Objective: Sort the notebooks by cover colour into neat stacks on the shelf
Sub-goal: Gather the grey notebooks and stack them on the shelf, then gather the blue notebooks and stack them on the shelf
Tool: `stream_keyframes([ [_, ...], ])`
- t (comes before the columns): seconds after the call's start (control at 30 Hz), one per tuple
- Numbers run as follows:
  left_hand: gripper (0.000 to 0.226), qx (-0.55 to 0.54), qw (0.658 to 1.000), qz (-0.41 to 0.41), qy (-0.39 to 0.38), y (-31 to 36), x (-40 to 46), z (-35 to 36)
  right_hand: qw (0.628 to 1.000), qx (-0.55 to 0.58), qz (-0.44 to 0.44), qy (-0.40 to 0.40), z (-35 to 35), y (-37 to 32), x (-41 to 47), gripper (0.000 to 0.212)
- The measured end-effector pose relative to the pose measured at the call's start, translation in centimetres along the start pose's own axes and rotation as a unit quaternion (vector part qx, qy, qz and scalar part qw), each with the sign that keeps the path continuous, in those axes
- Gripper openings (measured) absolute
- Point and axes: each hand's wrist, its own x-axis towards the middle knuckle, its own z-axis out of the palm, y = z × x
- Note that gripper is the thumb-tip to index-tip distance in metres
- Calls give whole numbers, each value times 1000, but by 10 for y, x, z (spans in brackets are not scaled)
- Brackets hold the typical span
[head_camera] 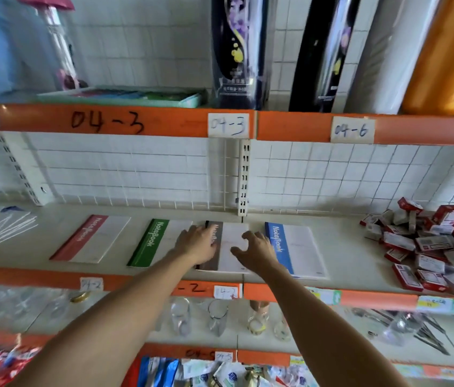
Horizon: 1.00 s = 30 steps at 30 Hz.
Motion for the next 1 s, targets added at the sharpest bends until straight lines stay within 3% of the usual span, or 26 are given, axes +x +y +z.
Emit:
stream_keyframes([
  [0.17, 43, 19, 999, -32, -22, -85, -53, -16, 1000, -7, -17, -21, 44, -81, -24, 62],
  [0.53, 48, 51, 993, -102, 5, -264, -173, -48, 994, -40, -88, -56, 149, -260, -70, 66],
  [0.67, 56, 30, 991, -123, -36, -319, -206, -56, 988, -55, -117, -82, 178, -310, -80, 68],
  [1.0, 53, 33, 979, -198, -24, -455, -237, -83, 977, -56, -164, -125, 253, -429, -63, 67],
])
